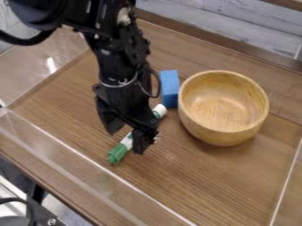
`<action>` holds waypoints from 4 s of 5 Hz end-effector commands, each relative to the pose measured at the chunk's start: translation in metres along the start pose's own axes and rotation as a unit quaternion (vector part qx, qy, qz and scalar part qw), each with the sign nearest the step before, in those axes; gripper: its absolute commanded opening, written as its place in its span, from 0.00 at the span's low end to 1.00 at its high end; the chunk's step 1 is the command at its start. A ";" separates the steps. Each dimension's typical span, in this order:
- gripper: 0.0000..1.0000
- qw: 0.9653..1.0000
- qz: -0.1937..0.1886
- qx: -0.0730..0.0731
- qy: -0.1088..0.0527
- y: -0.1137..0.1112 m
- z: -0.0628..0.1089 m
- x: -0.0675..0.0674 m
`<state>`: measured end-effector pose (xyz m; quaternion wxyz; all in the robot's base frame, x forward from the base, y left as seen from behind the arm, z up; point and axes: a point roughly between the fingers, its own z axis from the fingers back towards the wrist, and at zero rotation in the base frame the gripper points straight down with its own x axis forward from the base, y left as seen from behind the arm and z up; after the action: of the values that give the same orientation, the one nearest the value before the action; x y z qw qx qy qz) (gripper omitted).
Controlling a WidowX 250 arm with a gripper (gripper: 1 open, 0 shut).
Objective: Put the green marker in the brown bowl
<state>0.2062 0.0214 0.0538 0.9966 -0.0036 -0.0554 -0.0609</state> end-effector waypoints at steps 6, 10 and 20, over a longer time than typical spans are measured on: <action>1.00 1.000 -0.010 -0.013 -0.023 0.004 -0.021 0.006; 0.00 0.999 -0.006 -0.021 -0.026 0.006 -0.023 0.011; 0.00 0.991 0.066 -0.054 -0.102 -0.016 0.109 0.061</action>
<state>0.2451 -0.0002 0.1504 0.9905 -0.0695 -0.1189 0.0060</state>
